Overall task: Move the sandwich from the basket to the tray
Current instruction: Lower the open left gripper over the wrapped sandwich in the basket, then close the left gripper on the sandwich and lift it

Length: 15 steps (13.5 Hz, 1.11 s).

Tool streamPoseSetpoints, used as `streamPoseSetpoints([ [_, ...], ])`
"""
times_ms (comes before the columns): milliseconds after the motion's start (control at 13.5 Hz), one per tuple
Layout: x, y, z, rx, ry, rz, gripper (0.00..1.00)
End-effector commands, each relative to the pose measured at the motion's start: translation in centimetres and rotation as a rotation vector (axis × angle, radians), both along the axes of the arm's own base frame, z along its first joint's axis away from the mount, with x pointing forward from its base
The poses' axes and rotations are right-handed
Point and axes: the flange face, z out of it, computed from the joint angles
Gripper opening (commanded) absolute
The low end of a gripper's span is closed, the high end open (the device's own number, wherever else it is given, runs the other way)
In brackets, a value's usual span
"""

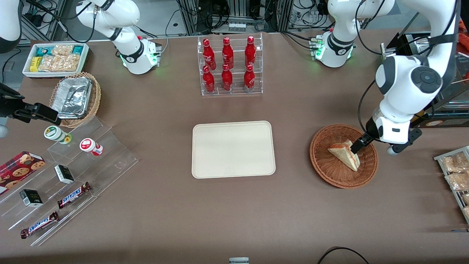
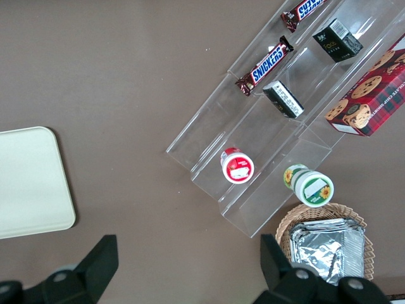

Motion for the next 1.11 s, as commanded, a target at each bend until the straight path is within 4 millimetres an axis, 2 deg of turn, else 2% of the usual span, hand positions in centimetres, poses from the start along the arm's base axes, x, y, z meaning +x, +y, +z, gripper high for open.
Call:
streamPoseSetpoints([
  [0,-1.0,-0.1,-1.8,0.004,0.009,0.036,1.00],
  [372,-0.8,-0.2,-5.9,0.000,0.035,0.045,1.00],
  [1041,-1.1,0.0,-10.9,-0.003,0.059,0.048,1.00],
])
